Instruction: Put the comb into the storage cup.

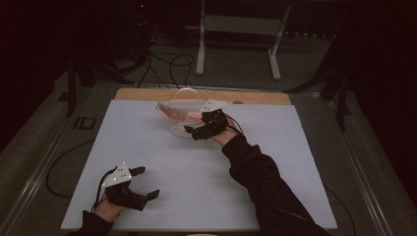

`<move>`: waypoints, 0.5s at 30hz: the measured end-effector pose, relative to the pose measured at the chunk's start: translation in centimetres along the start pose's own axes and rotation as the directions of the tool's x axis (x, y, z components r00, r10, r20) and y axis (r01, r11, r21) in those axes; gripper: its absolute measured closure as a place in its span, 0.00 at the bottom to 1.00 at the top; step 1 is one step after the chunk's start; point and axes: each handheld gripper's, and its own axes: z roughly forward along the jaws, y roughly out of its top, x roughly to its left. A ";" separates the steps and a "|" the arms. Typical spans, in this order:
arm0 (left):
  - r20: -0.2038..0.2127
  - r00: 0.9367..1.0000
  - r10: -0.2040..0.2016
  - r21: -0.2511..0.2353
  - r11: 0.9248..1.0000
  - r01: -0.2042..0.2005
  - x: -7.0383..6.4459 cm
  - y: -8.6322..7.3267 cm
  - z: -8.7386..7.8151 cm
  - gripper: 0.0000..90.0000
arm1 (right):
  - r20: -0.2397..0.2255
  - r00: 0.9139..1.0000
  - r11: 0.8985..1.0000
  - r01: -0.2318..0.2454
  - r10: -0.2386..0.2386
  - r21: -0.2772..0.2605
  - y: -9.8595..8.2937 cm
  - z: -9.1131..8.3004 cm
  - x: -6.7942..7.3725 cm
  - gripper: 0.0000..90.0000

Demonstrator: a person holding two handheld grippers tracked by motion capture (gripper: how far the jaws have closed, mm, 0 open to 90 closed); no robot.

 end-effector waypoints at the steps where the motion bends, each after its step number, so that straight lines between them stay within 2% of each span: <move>1: 0.001 1.000 -0.002 -0.002 1.000 0.002 0.0 0.0 0.0 0.00 | -0.002 1.000 1.000 0.000 0.000 -0.001 -0.1 -0.1 -0.1 0.10; 15: -0.001 1.000 -0.003 -0.001 1.000 0.003 0.0 0.0 0.1 0.00 | 0.004 0.999 0.999 -0.033 0.033 0.007 -2.2 -2.1 -0.9 0.10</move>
